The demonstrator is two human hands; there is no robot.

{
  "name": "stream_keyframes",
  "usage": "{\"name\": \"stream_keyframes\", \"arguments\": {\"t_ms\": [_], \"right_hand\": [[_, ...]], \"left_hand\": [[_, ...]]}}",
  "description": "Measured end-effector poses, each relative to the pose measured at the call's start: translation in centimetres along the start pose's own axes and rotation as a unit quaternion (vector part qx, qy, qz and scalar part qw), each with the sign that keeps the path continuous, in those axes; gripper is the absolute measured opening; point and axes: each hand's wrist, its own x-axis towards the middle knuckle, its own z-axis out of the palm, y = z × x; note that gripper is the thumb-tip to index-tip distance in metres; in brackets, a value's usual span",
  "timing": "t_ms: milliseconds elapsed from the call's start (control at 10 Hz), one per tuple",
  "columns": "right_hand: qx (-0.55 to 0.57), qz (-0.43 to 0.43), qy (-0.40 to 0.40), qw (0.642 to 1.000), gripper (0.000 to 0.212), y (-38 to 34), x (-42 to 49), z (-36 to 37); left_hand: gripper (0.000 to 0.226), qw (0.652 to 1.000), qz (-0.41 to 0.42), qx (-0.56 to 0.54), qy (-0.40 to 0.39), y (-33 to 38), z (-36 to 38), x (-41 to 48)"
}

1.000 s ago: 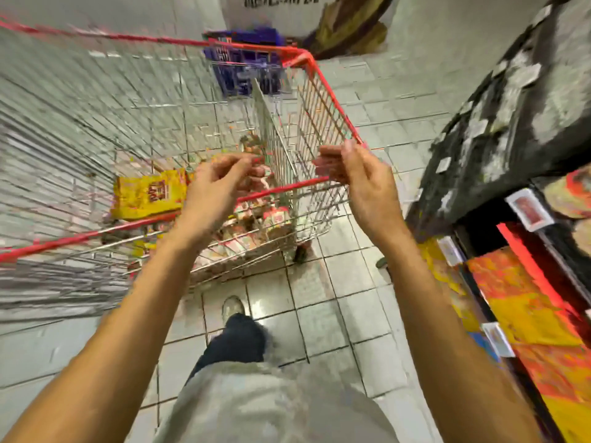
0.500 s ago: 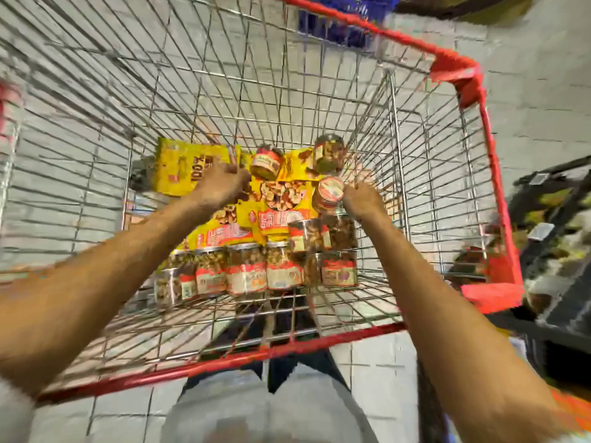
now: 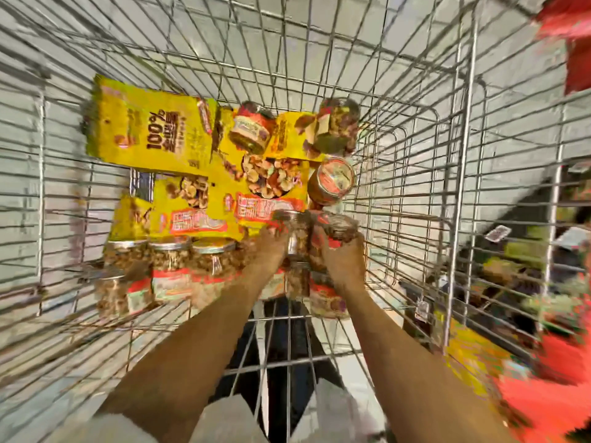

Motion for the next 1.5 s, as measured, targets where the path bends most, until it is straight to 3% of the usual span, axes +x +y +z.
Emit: {"name": "stream_keyframes", "arguments": {"t_ms": [100, 200, 300, 400, 500, 600, 700, 800, 900, 1000, 1100, 1200, 1300, 1400, 1500], "right_hand": [[0.015, 0.021, 0.016, 1.0, 0.038, 0.5, 1.8, 0.7], [0.056, 0.021, -0.018, 0.998, 0.038, 0.0, 1.7, 0.5], [0.093, 0.006, -0.051, 0.994, 0.046, -1.5, 1.3, -0.1], [0.183, -0.013, -0.107, 0.977, 0.056, -6.3, -1.5, -2.5], [0.282, -0.043, -0.138, 0.948, 0.048, -9.6, -4.6, -5.1], [0.434, -0.068, -0.207, 0.874, 0.052, -11.7, -11.8, -10.2], [0.483, -0.097, -0.225, 0.841, 0.077, -11.7, -16.6, -13.0], [0.585, -0.118, -0.216, 0.773, 0.09, -9.6, -22.4, -16.5], [0.645, -0.14, -0.184, 0.728, 0.085, -7.2, -25.1, -18.5], [0.72, -0.157, -0.113, 0.666, 0.102, -1.7, -28.6, -21.6], [0.753, -0.17, -0.069, 0.632, 0.111, 2.8, -30.7, -23.7], [0.77, -0.208, -0.025, 0.603, 0.105, 9.7, -33.8, -26.6], [0.777, -0.212, 0.015, 0.592, 0.116, 15.7, -36.3, -28.8], [0.789, -0.216, 0.062, 0.572, 0.119, 25.8, -40.0, -31.9], [0.792, -0.215, 0.099, 0.563, 0.113, 32.0, -42.3, -33.7]], "left_hand": [[0.053, 1.0, -0.006, -0.021, 0.012, -1.3, 0.9, 3.5], [0.047, 0.996, -0.01, -0.082, -0.028, -0.8, -1.1, 3.0], [0.047, 0.989, -0.022, -0.127, -0.074, 0.0, -4.1, 1.4], [0.046, 0.968, 0.024, -0.189, -0.164, 2.8, -8.8, -3.1], [0.046, 0.947, 0.074, -0.208, -0.233, 5.7, -11.8, -7.1], [0.057, 0.918, 0.153, -0.225, -0.29, 8.3, -14.4, -12.6], [0.062, 0.897, 0.188, -0.217, -0.337, 9.5, -14.7, -16.7], [0.06, 0.867, 0.189, -0.206, -0.412, 10.4, -13.2, -22.6], [0.048, 0.851, 0.193, -0.196, -0.447, 10.1, -11.4, -25.5], [0.048, 0.812, 0.178, -0.173, -0.529, 8.2, -7.3, -30.3], [0.047, 0.787, 0.123, -0.167, -0.582, 5.9, -4.0, -33.4], [0.076, 0.799, 0.069, -0.163, -0.575, 1.7, 2.6, -36.5], [0.09, 0.732, 0.045, -0.144, -0.664, -3.0, 7.9, -39.2], [0.078, 0.716, 0.016, -0.104, -0.69, -10.3, 16.0, -43.9], [0.069, 0.735, 0.066, -0.121, -0.664, -14.4, 20.5, -45.7]]}}
